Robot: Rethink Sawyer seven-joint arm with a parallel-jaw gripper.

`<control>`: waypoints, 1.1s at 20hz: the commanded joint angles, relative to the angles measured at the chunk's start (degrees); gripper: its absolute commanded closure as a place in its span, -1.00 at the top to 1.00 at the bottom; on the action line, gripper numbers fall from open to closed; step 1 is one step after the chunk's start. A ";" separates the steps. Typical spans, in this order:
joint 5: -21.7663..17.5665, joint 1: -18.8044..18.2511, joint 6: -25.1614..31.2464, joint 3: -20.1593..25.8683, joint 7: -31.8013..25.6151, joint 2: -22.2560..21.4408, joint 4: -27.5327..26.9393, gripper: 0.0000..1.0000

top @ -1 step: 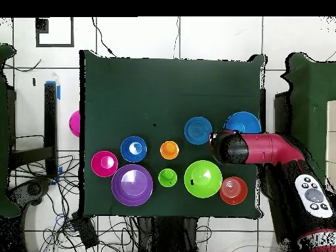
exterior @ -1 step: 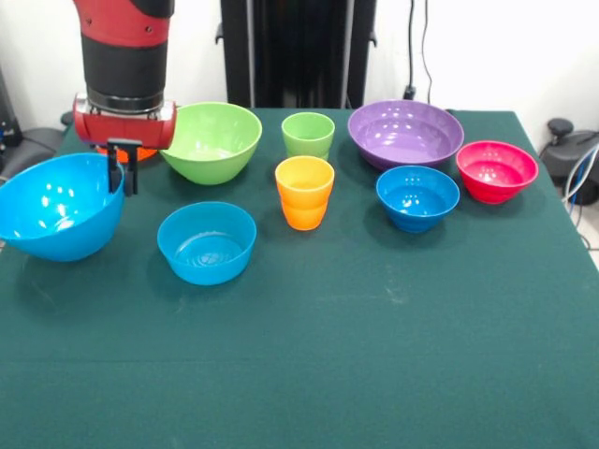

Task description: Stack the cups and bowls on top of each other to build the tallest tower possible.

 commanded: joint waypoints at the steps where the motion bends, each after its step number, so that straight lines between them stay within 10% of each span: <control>1: 2.17 3.16 0.04 3.04 1.38 -3.17 5.34 -1.00; 22: 10.37 12.75 -6.61 -3.42 15.26 -5.29 15.71 -1.00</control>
